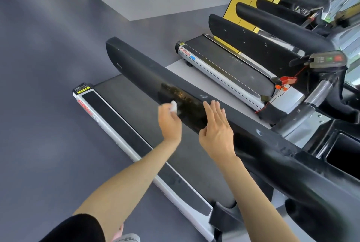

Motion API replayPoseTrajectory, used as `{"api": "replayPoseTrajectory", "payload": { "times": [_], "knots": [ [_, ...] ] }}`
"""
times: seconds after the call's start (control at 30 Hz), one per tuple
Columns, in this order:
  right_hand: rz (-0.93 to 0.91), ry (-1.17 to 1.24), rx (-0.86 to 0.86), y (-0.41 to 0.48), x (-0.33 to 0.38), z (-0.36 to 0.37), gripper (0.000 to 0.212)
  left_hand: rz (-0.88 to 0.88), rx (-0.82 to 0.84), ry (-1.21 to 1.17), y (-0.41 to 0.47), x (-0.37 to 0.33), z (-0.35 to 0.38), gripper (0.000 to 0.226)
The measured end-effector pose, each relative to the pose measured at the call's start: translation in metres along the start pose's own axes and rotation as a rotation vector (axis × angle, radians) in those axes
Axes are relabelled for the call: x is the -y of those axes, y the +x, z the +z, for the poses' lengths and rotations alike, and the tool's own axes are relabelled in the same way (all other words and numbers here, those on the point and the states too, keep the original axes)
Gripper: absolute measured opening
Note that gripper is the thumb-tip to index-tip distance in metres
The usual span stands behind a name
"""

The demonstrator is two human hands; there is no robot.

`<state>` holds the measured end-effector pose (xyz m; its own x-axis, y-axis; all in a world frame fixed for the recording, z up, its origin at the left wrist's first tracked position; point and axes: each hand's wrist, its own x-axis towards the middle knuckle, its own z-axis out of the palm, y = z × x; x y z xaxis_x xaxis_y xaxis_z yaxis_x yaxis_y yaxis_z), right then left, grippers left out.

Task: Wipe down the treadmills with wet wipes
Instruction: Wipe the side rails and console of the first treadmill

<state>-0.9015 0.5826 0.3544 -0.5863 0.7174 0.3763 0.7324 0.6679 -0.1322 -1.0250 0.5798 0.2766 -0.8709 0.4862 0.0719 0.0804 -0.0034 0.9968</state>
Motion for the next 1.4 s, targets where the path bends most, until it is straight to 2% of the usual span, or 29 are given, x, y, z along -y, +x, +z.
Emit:
{"api": "replayPoseTrajectory", "payload": {
  "times": [0.07,0.13,0.27,0.37,0.43,0.5,0.57,0.63,0.7,0.8,0.87,0.97,1.03,1.07,1.17,1.27,1.33,1.4],
  "knots": [
    [-0.001,0.021,0.005,0.0,-0.001,-0.001,0.075,0.035,0.146,0.011,-0.033,0.012,0.009,0.024],
    [0.006,0.044,0.015,0.001,-0.003,-0.004,0.076,0.031,0.173,0.015,-0.036,0.018,0.011,0.024],
    [0.015,0.047,0.046,0.001,-0.004,-0.009,0.076,-0.052,-0.085,-0.033,0.016,0.004,-0.003,0.029],
    [-0.008,0.041,0.086,0.001,-0.005,-0.014,0.076,-0.037,-0.142,0.064,0.018,-0.013,0.005,0.022],
    [-0.016,0.04,0.122,0.001,-0.006,-0.017,0.075,0.026,-0.04,0.069,-0.017,-0.015,0.017,0.018],
    [-0.024,0.04,0.1,0.001,-0.003,-0.019,0.069,0.088,0.167,0.03,-0.058,-0.003,0.025,0.013],
    [-0.027,0.029,0.097,0.001,-0.002,-0.018,0.067,0.13,0.289,0.004,-0.074,0.011,0.025,0.01],
    [-0.029,0.017,0.118,0.001,-0.002,-0.016,0.076,0.086,0.228,-0.014,-0.057,0.015,0.021,0.018],
    [-0.026,0.004,0.12,0.002,-0.004,-0.016,0.08,0.012,0.049,0.015,-0.026,0.011,0.014,0.025],
    [-0.012,0.002,0.114,0.002,-0.003,-0.016,0.08,-0.041,-0.088,-0.028,0.005,0.004,0.012,0.022],
    [-0.015,0.009,0.118,0.002,-0.001,-0.016,0.08,-0.026,-0.061,-0.028,-0.007,0.003,0.019,0.02],
    [-0.004,0.018,0.127,0.002,0.002,-0.018,0.079,0.014,0.169,-0.068,-0.056,0.019,0.035,0.021],
    [0.013,0.017,0.142,0.001,0.003,-0.021,0.077,-0.052,0.253,-0.11,-0.073,0.03,0.039,0.019],
    [0.016,0.019,0.145,0.002,0.003,-0.021,0.076,-0.071,0.235,-0.117,-0.07,0.029,0.037,0.02],
    [0.015,0.003,0.136,0.002,0.006,-0.023,0.078,-0.083,0.014,-0.107,-0.027,0.016,0.018,0.028],
    [0.049,-0.015,0.108,0.001,0.008,-0.019,0.079,-0.216,-0.15,-0.13,0.022,0.0,0.004,0.018],
    [0.059,-0.028,0.045,0.002,0.01,-0.013,0.08,-0.256,-0.166,-0.078,0.023,-0.007,0.011,0.016],
    [0.078,-0.04,-0.011,0.001,0.01,-0.006,0.08,-0.26,-0.073,-0.088,-0.005,-0.004,0.023,0.02]
  ]
}}
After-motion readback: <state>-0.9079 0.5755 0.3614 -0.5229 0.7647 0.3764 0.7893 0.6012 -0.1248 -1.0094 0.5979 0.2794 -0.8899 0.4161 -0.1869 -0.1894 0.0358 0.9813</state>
